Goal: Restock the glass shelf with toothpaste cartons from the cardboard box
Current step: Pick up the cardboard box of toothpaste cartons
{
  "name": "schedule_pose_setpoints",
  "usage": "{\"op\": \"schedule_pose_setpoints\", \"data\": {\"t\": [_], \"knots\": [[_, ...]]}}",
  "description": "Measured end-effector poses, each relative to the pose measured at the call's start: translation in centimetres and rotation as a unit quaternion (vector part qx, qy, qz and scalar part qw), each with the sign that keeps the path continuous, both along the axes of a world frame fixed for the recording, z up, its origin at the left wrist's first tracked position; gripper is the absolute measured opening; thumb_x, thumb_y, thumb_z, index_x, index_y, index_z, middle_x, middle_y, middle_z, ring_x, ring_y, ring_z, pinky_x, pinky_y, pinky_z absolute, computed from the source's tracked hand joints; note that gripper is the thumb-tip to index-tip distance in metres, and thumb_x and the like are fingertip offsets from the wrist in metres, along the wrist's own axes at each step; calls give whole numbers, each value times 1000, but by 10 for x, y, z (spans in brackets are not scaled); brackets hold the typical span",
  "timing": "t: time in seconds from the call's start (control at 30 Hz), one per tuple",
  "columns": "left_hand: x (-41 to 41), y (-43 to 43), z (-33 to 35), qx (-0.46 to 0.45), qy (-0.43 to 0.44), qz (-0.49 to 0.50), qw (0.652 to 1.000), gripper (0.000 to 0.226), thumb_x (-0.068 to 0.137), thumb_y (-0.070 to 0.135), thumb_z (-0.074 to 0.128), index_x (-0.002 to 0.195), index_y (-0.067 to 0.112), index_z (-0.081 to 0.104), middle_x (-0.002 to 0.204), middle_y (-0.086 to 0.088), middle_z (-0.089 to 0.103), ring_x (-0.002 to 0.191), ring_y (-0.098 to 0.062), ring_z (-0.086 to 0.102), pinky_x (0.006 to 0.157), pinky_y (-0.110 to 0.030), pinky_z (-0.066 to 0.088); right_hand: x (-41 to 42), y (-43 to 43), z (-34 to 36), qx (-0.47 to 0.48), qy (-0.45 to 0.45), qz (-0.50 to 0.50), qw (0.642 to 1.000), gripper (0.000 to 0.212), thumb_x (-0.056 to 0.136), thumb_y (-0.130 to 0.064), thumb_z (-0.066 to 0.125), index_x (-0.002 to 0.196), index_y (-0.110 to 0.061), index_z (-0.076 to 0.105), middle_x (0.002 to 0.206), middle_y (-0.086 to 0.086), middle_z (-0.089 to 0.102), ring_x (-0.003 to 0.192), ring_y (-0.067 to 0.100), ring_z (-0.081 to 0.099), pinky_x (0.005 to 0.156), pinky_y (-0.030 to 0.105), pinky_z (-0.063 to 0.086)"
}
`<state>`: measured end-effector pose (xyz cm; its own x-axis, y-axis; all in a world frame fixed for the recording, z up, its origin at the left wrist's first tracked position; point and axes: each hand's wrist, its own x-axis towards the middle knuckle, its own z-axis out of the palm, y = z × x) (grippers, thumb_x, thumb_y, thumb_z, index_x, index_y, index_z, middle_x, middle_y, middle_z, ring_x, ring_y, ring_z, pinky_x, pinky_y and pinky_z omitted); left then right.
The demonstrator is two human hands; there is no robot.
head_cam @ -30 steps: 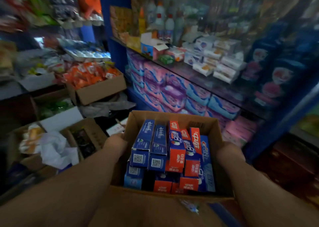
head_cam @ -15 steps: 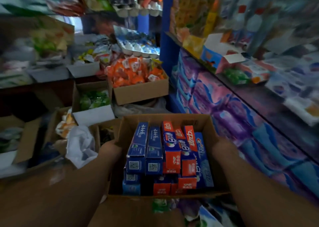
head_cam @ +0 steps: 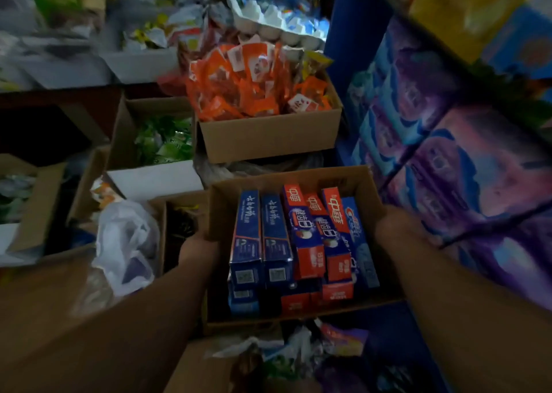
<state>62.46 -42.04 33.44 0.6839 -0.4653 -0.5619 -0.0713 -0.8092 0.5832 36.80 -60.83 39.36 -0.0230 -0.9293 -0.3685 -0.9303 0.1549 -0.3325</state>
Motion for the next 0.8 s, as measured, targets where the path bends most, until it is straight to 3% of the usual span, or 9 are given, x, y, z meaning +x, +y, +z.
{"op": "schedule_pose_setpoints", "data": {"t": [0.07,0.17,0.33,0.43,0.57,0.67,0.8], "knots": [[5,-15,-19,15,-3,6,1000,25,87,20,58,110,13,66,108,-16,68,96,-34,64,87,-38,52,5,-11,-18,-1,11,11,1000,43,102,-29,32,124,-3,57,122,22,61,114,34,57,90,35,43],[9,-32,-45,31,6,27,999,27,87,21,56,112,13,64,107,-16,67,95,-36,64,90,-44,53,16,-32,-46,13,-5,-6,1000,38,101,-24,38,122,-1,58,121,22,61,112,35,57,79,32,41],[13,-50,-78,44,21,38,998,29,91,19,53,118,13,60,109,-17,66,99,-36,63,92,-48,52,26,-56,-82,32,49,3,998,38,102,-22,37,130,0,51,133,23,52,122,37,50,99,39,39],[15,-61,-85,61,15,35,997,24,94,18,50,114,10,61,108,-19,64,98,-37,62,91,-48,52,27,-69,-102,39,72,8,997,39,101,-28,37,127,-5,54,134,21,52,123,37,49,100,42,39],[16,-67,-91,79,14,38,996,30,92,17,52,121,11,59,117,-18,62,104,-37,61,93,-46,51,34,-76,-103,32,60,-8,998,32,100,-10,36,125,2,54,132,23,53,126,38,47,106,44,33],[16,-63,-91,100,34,37,994,31,90,21,56,120,11,59,114,-17,63,101,-35,62,91,-44,52,33,-80,-100,68,82,-12,994,34,99,-11,41,129,0,52,137,19,50,128,33,46,102,41,38],[10,-61,-88,125,61,33,990,29,97,18,49,122,3,53,119,-21,58,107,-35,58,94,-42,49,25,-77,-110,62,24,-30,997,35,101,-9,34,132,2,47,138,17,49,128,30,47,105,39,38]]}}
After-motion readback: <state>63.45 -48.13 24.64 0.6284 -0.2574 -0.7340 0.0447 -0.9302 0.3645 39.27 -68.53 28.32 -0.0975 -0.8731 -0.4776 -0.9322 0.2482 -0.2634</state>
